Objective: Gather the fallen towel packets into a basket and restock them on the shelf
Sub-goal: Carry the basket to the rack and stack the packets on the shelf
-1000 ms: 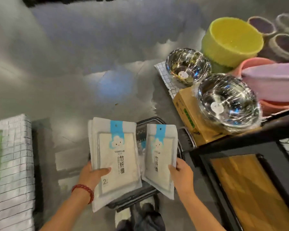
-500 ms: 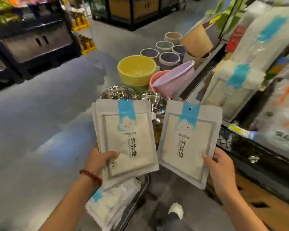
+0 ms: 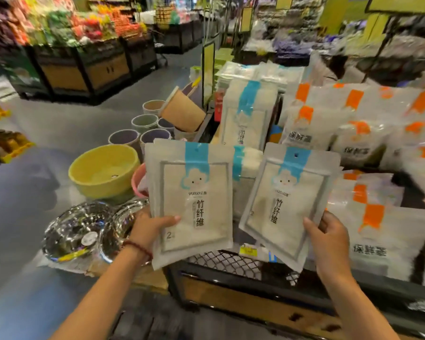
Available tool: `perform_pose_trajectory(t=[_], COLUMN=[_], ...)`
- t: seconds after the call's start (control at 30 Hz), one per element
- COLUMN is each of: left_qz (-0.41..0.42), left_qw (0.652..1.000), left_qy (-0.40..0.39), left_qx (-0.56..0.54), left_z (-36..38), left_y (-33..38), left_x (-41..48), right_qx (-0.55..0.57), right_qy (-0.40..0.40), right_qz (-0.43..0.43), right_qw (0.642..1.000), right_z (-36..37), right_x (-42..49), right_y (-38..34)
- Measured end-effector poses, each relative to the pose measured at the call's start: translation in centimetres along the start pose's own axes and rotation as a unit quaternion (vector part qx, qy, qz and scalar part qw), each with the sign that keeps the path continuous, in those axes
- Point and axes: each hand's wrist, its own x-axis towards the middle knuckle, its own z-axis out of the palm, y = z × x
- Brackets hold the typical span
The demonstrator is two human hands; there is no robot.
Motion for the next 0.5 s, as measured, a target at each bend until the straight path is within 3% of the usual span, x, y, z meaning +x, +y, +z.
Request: perform_pose_trajectory(t=[0.37,0.5], left_qz=[-0.015,-0.017], left_qw=[0.988,0.982], left_qy=[-0.133,-0.144], left_qx=[0.076,0.121], left_z=[6.6,8.6], left_y=[-3.5,-6.2], left_x=[14.5,19.0], right_qx=[-0.085,-0.094], right_qy=[0.126,0.191], right_qz=[0.035,0.039], right_qw=[0.988,0.976], right_z=[4.7,6.9], right_x=[5.5,5.9], right_y=[1.1,1.4])
